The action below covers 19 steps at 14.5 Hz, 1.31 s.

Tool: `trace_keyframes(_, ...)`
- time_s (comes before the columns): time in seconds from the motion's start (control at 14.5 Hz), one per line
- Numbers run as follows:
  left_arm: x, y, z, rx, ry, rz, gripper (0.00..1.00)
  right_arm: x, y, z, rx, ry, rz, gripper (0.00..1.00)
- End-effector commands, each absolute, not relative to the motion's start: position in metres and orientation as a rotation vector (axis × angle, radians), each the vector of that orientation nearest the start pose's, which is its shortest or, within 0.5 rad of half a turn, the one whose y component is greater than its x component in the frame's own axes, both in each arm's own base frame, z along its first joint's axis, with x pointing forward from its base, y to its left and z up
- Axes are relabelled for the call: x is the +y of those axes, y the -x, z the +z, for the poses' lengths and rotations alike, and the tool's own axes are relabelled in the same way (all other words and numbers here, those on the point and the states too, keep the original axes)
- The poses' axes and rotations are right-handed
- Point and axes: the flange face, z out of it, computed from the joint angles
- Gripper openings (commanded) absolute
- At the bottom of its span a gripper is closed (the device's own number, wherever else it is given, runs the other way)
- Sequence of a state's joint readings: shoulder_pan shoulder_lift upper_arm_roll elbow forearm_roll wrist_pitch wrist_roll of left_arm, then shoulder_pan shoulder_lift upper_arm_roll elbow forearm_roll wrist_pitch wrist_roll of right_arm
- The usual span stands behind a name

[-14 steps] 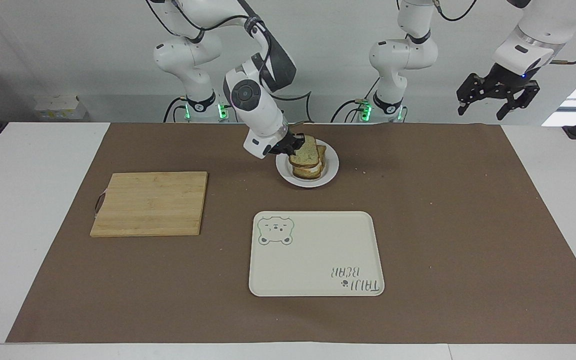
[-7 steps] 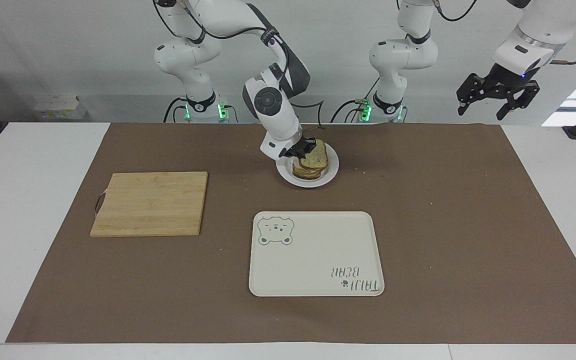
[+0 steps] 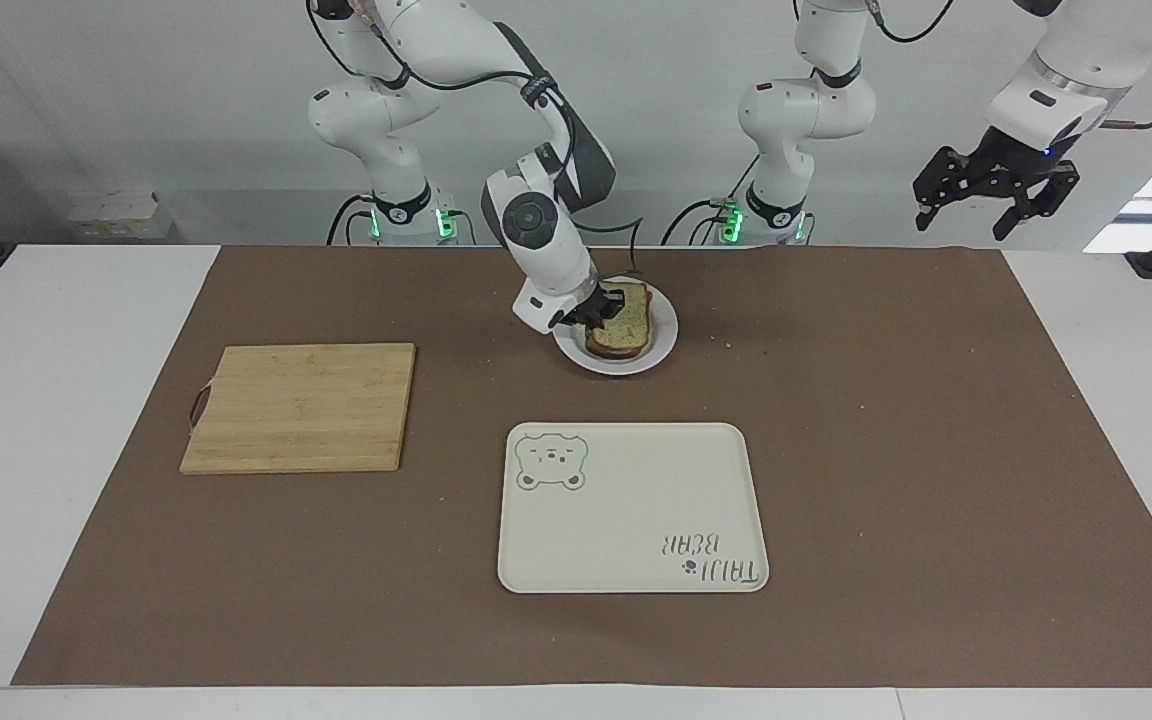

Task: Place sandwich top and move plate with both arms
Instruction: 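Lower the bread slice onto the egg toast and open the right gripper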

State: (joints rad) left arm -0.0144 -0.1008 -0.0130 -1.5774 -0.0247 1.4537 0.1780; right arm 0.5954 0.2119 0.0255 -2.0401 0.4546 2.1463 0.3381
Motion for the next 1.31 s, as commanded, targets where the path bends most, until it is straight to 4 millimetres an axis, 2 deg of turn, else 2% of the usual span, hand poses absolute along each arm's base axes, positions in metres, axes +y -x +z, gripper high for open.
trace_keyframes(0.0, -0.016, -0.507, 0.667, 0.31, 3.154, 0.014, 1.0, 0.349, -0.473, 0.34, -0.018, 2.834, 0.328, 1.0)
trace_keyframes(0.14, -0.016, -0.507, 0.667, 0.31, 3.154, 0.014, 1.0, 0.342, -0.478, 0.346, -0.079, 2.889, 0.274, 1.0)
trace_keyframes(0.35, -0.016, -0.506, 0.668, 0.31, 3.154, 0.011, 1.0, 0.316, -0.502, 0.367, -0.118, 2.956, 0.164, 1.0)
trace_keyframes(0.48, -0.016, -0.507, 0.667, 0.31, 3.154, 0.014, 1.0, 0.309, -0.508, 0.379, -0.126, 2.974, 0.115, 1.0)
trace_keyframes(0.69, -0.016, -0.507, 0.667, 0.31, 3.154, 0.014, 1.0, 0.286, -0.523, 0.399, -0.18, 3.052, 0.013, 1.0)
trace_keyframes(0.83, -0.017, -0.507, 0.667, 0.313, 3.154, 0.014, 1.0, 0.268, -0.53, 0.417, -0.144, 3.059, -0.01, 1.0)
trace_keyframes(1.04, -0.022, -0.506, 0.667, 0.326, 3.157, 0.019, 1.0, 0.23, -0.547, 0.441, -0.053, 3.064, 0.002, 1.0)
trace_keyframes(1.24, -0.019, -0.504, 0.667, 0.309, 3.158, 0.021, 1.0, 0.211, -0.549, 0.458, -0.034, 3.066, 0.003, 1.0)
